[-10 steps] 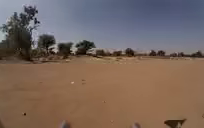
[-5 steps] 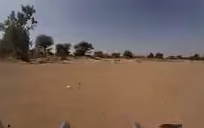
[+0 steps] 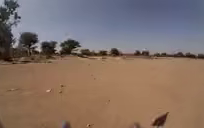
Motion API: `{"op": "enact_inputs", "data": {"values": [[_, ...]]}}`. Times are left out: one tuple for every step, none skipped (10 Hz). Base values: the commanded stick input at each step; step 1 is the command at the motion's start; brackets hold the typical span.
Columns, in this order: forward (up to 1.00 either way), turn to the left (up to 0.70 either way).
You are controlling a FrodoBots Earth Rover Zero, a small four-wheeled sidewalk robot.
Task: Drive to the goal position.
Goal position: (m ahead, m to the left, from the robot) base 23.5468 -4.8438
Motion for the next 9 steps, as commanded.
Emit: {"op": "enact_inputs", "data": {"values": [[0.50,0.00],[0.50,0.00],[0.50,0.00],[0.50,0.00],[0.50,0.00],[0.50,0.00],[0.50,0.00],[0.50,0.00],[0.50,0.00]]}}
